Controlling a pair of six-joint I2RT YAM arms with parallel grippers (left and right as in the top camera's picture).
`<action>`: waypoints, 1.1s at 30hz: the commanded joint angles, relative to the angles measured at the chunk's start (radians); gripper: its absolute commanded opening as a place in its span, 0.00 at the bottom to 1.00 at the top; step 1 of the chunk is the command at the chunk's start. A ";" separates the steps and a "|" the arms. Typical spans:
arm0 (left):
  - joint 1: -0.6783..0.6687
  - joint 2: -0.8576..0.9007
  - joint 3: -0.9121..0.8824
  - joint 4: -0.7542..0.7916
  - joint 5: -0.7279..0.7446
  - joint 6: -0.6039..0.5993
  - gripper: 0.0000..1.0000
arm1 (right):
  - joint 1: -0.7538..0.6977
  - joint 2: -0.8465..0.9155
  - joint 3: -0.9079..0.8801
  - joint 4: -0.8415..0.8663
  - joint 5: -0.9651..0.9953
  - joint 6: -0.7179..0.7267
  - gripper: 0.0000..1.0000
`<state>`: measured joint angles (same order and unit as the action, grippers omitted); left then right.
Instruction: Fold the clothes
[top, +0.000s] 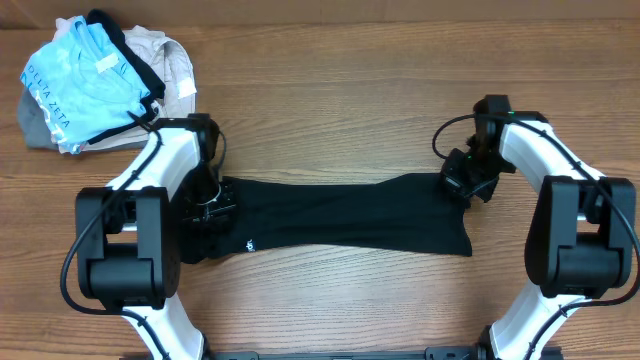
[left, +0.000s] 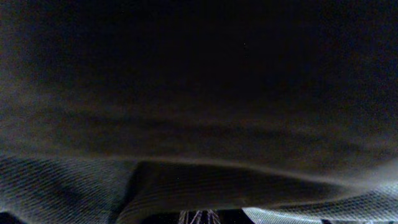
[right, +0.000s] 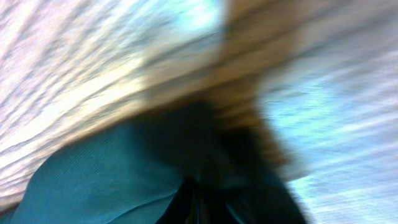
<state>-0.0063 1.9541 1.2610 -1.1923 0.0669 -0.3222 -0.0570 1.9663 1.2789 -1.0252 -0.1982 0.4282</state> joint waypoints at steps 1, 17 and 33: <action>0.061 -0.011 -0.008 0.001 -0.069 -0.027 0.13 | -0.041 -0.026 0.042 -0.031 0.055 0.021 0.04; 0.085 -0.024 0.148 -0.108 -0.018 -0.045 0.07 | -0.055 -0.100 0.262 -0.267 -0.013 -0.013 0.14; 0.085 -0.268 0.311 -0.207 -0.021 -0.003 1.00 | -0.213 -0.200 0.261 -0.408 -0.021 -0.067 0.90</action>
<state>0.0803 1.7348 1.5517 -1.3899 0.0452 -0.3405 -0.2501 1.8408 1.5173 -1.4212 -0.2127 0.3908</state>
